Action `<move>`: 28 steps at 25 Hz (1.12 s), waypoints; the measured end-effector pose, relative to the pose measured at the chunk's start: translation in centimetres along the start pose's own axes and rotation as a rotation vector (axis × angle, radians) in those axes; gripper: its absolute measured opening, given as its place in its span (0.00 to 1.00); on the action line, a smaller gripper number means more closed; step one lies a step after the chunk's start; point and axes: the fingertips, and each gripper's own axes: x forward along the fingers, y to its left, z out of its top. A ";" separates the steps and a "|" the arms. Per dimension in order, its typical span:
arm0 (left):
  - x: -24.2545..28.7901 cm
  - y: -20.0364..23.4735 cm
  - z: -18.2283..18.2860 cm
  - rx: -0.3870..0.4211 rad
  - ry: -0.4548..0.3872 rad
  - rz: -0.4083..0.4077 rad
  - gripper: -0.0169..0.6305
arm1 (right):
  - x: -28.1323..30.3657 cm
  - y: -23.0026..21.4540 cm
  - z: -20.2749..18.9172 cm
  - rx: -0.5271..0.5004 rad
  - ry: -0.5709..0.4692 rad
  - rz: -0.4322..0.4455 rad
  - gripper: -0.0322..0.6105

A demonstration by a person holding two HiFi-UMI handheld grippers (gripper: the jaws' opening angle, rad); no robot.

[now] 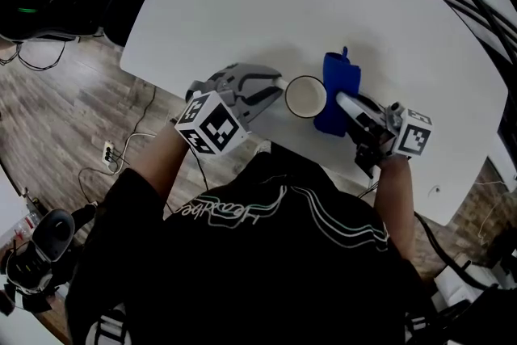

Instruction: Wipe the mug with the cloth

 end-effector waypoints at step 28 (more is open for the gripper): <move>-0.1 2.1 -2.4 0.074 0.009 0.012 0.14 | 2.6 -2.0 1.3 -0.127 0.229 0.029 0.12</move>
